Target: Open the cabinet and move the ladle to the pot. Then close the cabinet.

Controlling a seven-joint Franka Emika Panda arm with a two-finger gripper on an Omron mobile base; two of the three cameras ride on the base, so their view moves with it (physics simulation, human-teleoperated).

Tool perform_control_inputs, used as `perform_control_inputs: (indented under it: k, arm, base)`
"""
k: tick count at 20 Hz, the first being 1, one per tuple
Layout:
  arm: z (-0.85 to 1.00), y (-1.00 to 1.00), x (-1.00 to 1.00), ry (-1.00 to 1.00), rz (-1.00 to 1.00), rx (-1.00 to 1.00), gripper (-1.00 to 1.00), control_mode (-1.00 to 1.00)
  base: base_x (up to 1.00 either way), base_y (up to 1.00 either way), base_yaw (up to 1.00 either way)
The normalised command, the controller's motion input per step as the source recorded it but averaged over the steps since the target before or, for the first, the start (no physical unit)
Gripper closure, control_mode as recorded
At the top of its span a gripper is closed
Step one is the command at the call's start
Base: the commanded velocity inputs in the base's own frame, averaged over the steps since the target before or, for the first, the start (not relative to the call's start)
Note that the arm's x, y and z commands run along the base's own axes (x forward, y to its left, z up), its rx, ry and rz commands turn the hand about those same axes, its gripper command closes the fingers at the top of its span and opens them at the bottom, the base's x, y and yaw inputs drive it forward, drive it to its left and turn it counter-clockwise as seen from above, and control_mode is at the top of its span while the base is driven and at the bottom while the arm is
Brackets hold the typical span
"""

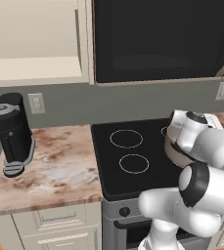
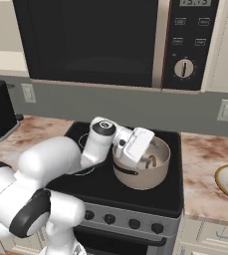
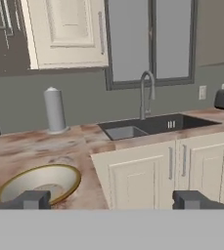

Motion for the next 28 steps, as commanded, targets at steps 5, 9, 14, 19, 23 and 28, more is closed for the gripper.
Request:
perform_control_inputs:
  k: [5, 9, 14, 19, 23, 28]
  arm:
    - [0.25, 0.00, -0.05, 0.00, 0.00, 0.00, -1.00, -1.00]
    - [0.06, 0.00, -0.28, 0.00, 0.00, 0.02, -1.00, -1.00]
    - [0.15, 0.00, -0.38, 0.00, 0.00, 0.02, -1.00, -1.00]
    - [0.62, 0.01, -0.27, -0.02, 0.01, 0.01, -1.00, -1.00]
    - [0.60, 0.00, -0.36, 0.00, 0.01, 0.00, -1.00, -1.00]
    - [0.36, 0.00, -0.53, 0.00, 0.01, 0.00, -1.00, -1.00]
  base:
    - [0.00, 0.00, 0.00]
    - [0.00, 0.00, 0.00]
    - [0.00, 0.00, 0.00]
    - [0.00, 0.00, 0.00]
    - [0.00, 0.00, 0.00]
    - [0.00, 0.00, 0.00]
